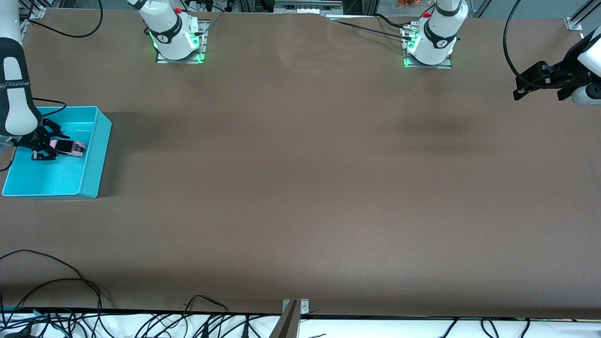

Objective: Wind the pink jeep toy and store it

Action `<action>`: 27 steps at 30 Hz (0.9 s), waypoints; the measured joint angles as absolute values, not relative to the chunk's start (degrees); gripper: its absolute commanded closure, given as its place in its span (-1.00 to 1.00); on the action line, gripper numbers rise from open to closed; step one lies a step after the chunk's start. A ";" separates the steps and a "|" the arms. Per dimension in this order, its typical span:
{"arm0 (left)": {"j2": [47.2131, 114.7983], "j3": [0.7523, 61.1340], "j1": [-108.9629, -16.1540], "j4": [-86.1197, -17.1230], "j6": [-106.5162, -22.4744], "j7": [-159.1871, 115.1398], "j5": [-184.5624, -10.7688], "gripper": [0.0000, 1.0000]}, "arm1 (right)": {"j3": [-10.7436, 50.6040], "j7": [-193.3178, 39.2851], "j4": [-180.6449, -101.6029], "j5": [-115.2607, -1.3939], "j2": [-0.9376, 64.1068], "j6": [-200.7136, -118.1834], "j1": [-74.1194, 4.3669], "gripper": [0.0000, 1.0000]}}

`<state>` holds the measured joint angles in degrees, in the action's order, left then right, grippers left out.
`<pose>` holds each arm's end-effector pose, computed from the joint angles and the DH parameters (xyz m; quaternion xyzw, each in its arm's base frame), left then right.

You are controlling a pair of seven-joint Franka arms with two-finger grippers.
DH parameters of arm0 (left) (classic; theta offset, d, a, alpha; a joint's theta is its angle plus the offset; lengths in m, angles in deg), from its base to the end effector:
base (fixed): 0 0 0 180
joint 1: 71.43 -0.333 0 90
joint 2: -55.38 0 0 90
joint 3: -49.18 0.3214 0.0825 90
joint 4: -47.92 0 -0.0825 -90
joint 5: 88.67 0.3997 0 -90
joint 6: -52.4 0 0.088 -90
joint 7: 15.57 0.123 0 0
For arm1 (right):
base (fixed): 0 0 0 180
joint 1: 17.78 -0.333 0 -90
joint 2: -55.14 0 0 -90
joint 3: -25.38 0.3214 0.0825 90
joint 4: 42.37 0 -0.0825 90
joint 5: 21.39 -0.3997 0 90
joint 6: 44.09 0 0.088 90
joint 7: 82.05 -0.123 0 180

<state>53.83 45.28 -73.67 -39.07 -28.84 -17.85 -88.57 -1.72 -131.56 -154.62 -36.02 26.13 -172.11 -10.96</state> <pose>0.5442 -0.0161 0.6414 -0.9993 -0.0056 0.0366 0.0030 0.5122 -0.3279 0.2046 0.6949 -0.7144 -0.0766 0.0304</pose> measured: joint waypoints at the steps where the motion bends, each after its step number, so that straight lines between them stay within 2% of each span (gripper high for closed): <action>1: 53.83 45.28 -73.67 -39.07 -28.82 -17.85 -88.57 -1.00 | -1.69 -131.54 -154.53 -36.03 26.19 -172.10 -10.99 -1.00; 6: 53.83 45.28 -73.67 -39.07 -28.74 -17.85 -88.57 -1.00 | -1.55 -131.04 -153.47 -36.05 26.84 -171.35 -11.47 -1.00; 10: 53.83 45.28 -73.67 -39.07 -28.71 -17.85 -88.57 -1.00 | -1.52 -129.57 -152.05 -36.05 28.41 -166.89 -12.05 -1.00; 21: 53.84 45.29 -73.68 -39.07 -28.67 -17.85 -88.57 -1.00 | -1.28 -122.84 -139.04 -33.61 32.40 -143.96 -12.50 -1.00; 27: 53.85 45.30 -73.69 -39.07 -28.67 -17.85 -88.57 -1.00 | -0.37 -116.72 -131.86 -33.24 32.57 -134.69 -13.75 -1.00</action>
